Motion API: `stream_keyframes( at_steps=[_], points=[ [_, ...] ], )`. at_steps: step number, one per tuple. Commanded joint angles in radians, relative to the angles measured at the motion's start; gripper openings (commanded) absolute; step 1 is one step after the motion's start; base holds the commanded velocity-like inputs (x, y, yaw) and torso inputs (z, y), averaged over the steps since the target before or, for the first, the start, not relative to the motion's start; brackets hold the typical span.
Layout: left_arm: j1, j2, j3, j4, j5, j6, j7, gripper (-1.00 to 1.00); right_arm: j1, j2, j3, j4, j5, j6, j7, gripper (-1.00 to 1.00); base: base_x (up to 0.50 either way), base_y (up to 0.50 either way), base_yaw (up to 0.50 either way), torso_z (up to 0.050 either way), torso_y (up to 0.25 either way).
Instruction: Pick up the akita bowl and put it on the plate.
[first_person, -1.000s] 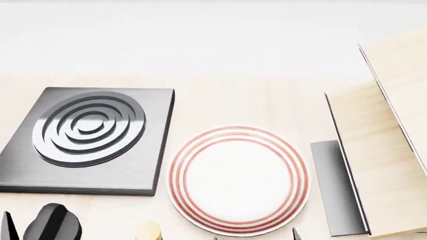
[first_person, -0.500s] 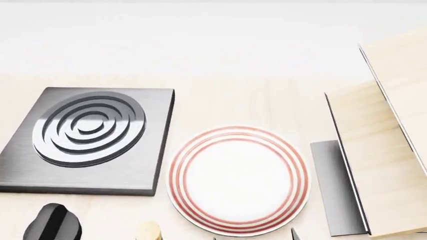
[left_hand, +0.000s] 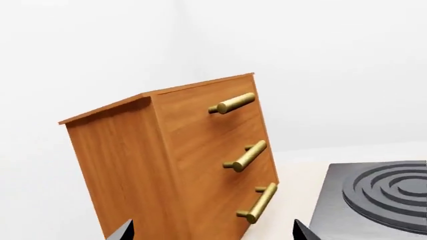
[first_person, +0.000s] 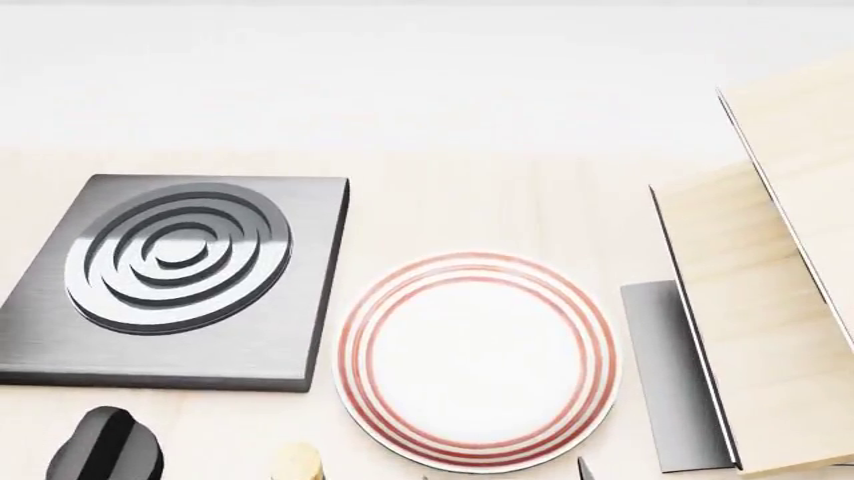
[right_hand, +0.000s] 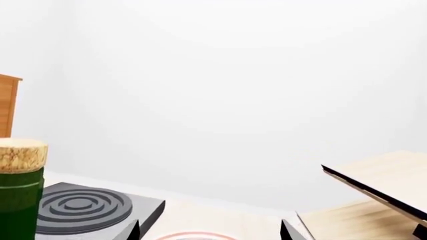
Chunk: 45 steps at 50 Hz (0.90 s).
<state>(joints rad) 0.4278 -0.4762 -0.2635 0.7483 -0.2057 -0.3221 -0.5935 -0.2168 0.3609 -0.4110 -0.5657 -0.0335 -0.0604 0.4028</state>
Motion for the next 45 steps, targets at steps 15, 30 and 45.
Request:
stream_keyframes(
  at_steps=[15, 30, 45],
  points=[
    [-0.045, -0.048, 0.013, -0.021, -0.073, -0.183, 0.024, 1.00, 0.008, 0.004, -0.011, 0.004, 0.003, 0.005, 0.002, 1.00, 0.00, 0.00, 0.00, 0.000, 0.000],
    [-0.023, -0.078, 0.042, -0.002, -0.105, -0.239, 0.065, 1.00, 0.010, 0.008, -0.015, -0.003, 0.000, 0.011, 0.008, 1.00, 0.00, 0.00, 0.00, 0.000, 0.000],
    [-0.070, -0.095, 0.061, -0.036, -0.166, -0.347, 0.085, 1.00, 0.015, 0.009, -0.019, 0.003, 0.003, 0.014, 0.011, 1.00, 0.00, 0.00, 0.00, 0.000, 0.000]
  ],
)
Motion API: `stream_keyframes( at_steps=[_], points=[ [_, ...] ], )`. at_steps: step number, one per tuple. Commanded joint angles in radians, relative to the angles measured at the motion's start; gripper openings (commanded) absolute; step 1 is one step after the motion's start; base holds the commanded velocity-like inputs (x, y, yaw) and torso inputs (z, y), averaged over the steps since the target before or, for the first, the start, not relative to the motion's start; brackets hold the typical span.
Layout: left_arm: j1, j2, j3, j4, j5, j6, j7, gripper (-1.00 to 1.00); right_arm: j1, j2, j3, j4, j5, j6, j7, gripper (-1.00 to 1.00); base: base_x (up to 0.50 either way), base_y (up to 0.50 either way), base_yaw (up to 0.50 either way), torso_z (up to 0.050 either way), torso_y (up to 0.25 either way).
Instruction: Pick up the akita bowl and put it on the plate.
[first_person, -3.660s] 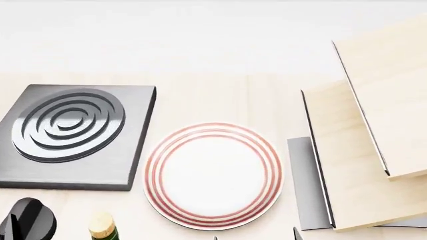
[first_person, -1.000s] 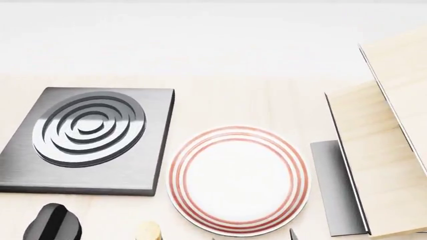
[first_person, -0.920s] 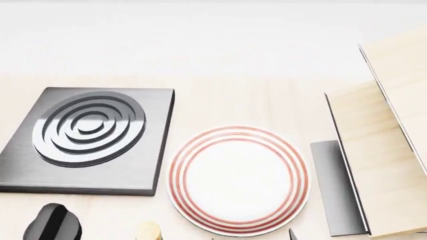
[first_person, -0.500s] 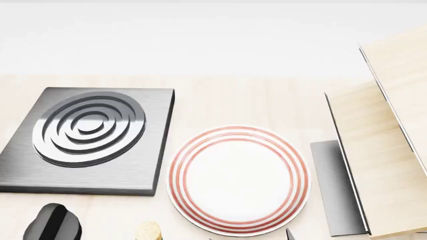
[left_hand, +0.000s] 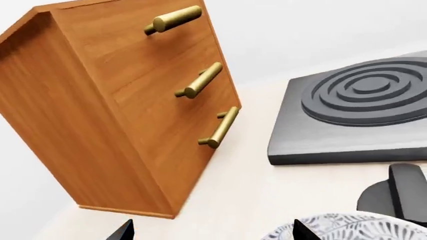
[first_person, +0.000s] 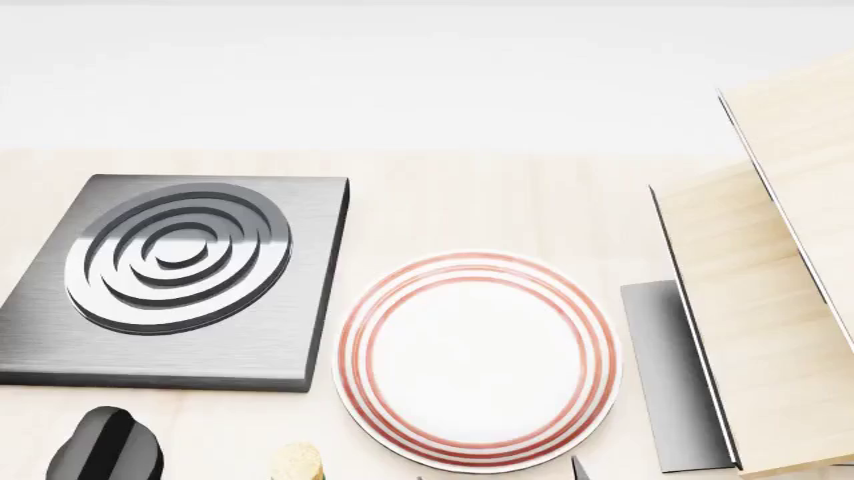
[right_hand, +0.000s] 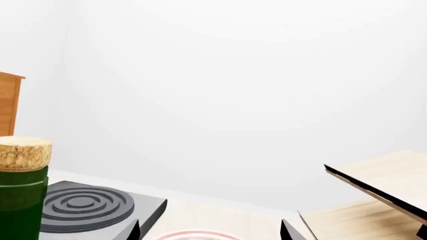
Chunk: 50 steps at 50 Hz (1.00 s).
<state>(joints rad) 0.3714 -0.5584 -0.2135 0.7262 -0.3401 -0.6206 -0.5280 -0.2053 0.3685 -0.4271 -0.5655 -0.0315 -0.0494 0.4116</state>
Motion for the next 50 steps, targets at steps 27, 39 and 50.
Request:
stream_keyframes(
  at_steps=[27, 39, 50],
  points=[
    [-0.011, -0.004, -0.008, -0.056, -0.083, -0.067, 0.045, 1.00, 0.006, 0.008, -0.010, 0.008, 0.007, -0.004, 0.008, 1.00, 0.00, 0.00, 0.00, 0.000, 0.000],
    [-0.061, -0.014, 0.039, -0.119, -0.100, -0.124, 0.058, 1.00, 0.016, 0.008, -0.013, 0.013, 0.013, 0.003, 0.008, 1.00, 0.00, 0.00, 0.00, 0.000, 0.000],
    [-0.076, -0.022, 0.059, -0.130, -0.110, -0.161, 0.060, 1.00, 0.016, 0.011, -0.014, 0.008, 0.011, 0.006, 0.013, 1.00, 0.00, 0.00, 0.00, 0.000, 0.000]
  ],
)
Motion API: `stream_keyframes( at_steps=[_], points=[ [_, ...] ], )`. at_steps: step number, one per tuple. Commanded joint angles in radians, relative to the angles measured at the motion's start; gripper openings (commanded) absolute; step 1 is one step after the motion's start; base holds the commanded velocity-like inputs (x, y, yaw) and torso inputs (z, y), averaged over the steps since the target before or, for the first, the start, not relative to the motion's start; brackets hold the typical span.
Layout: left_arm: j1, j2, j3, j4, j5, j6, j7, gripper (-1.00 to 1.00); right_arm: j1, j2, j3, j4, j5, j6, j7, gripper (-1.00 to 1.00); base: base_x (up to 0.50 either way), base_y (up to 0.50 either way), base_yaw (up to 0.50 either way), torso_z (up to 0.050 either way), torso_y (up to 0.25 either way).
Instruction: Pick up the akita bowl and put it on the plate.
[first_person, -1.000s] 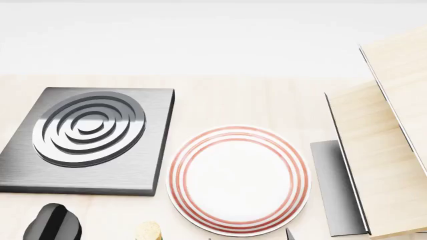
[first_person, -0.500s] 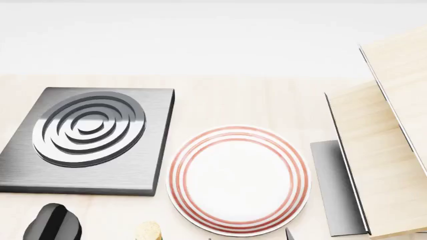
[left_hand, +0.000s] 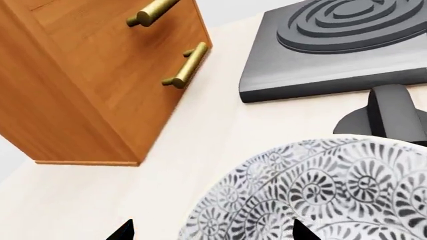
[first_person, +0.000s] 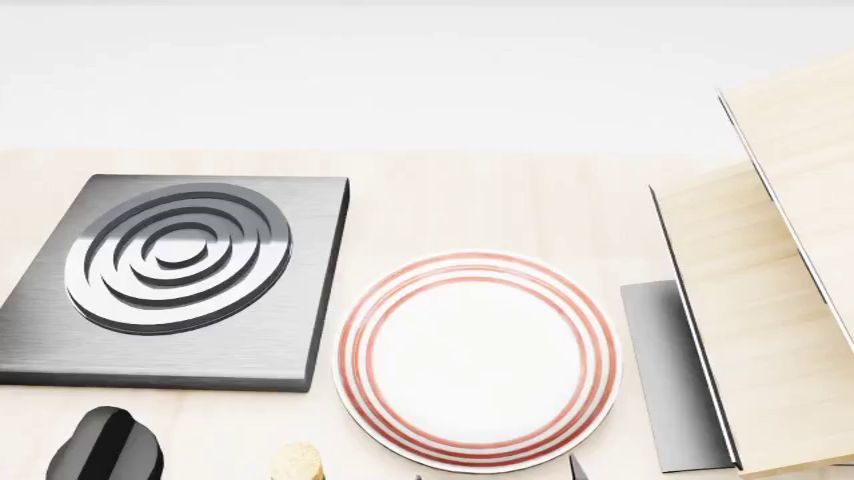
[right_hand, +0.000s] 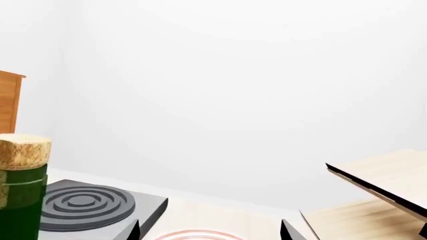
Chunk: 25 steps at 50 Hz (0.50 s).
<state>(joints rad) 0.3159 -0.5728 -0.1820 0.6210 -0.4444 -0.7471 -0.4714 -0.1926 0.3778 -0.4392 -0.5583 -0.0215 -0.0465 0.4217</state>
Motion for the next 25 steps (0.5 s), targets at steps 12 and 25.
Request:
stream_keyframes(
  at_steps=[12, 25],
  points=[
    [-0.011, -0.005, 0.007, -0.018, -0.021, -0.040, 0.001, 1.00, 0.003, 0.005, -0.004, 0.002, 0.003, 0.002, 0.006, 1.00, 0.00, 0.00, 0.00, 0.000, 0.000],
    [-0.001, -0.008, -0.010, -0.024, -0.039, -0.051, 0.008, 1.00, 0.005, 0.007, -0.008, 0.004, 0.005, -0.001, 0.010, 1.00, 0.00, 0.00, 0.00, 0.000, 0.000]
  ],
)
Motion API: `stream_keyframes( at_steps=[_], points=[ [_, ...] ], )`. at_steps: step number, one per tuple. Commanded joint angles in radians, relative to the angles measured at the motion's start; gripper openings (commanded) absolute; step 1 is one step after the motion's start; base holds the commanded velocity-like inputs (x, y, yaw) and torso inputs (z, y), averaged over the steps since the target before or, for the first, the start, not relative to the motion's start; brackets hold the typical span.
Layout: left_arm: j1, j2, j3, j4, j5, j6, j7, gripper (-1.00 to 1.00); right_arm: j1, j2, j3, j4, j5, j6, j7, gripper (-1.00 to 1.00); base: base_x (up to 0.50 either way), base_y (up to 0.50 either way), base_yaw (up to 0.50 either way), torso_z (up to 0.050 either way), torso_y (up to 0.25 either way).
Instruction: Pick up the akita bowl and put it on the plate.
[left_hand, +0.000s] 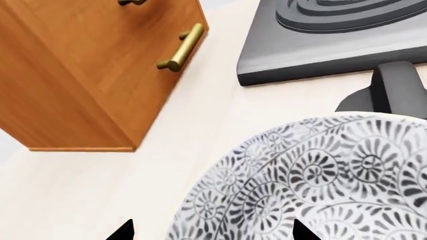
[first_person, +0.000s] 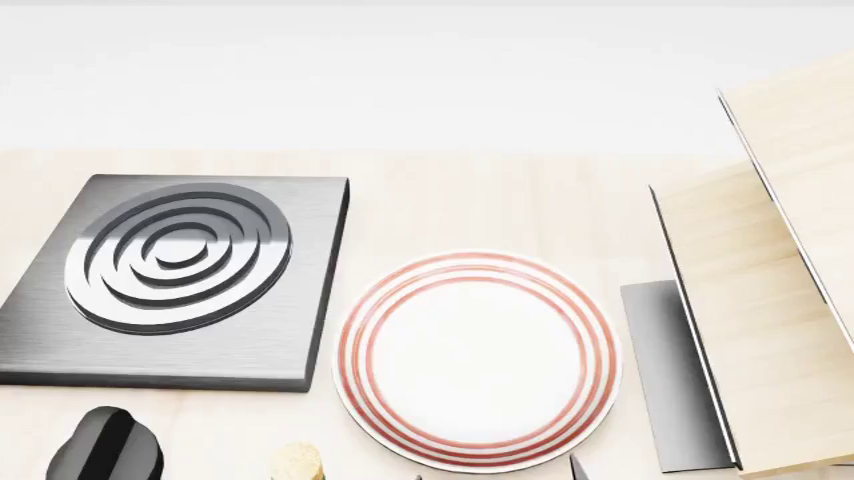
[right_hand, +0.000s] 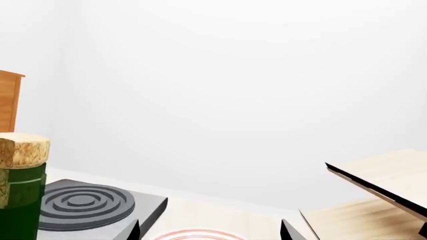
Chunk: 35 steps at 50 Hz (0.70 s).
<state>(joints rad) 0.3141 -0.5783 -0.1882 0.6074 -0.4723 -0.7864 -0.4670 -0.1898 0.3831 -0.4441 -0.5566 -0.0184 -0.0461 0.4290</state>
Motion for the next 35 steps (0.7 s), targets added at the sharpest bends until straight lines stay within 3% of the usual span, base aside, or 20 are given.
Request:
stream_keyframes(
  at_steps=[1, 35],
  points=[
    [-0.003, -0.004, 0.005, -0.014, -0.008, -0.014, 0.004, 1.00, 0.002, 0.002, -0.003, 0.001, 0.000, 0.000, 0.003, 1.00, 0.00, 0.00, 0.00, 0.000, 0.000],
    [-0.018, -0.021, 0.016, -0.052, -0.095, -0.070, 0.079, 1.00, 0.005, 0.010, -0.009, -0.001, 0.009, -0.001, 0.011, 1.00, 0.00, 0.00, 0.00, 0.000, 0.000]
  ],
)
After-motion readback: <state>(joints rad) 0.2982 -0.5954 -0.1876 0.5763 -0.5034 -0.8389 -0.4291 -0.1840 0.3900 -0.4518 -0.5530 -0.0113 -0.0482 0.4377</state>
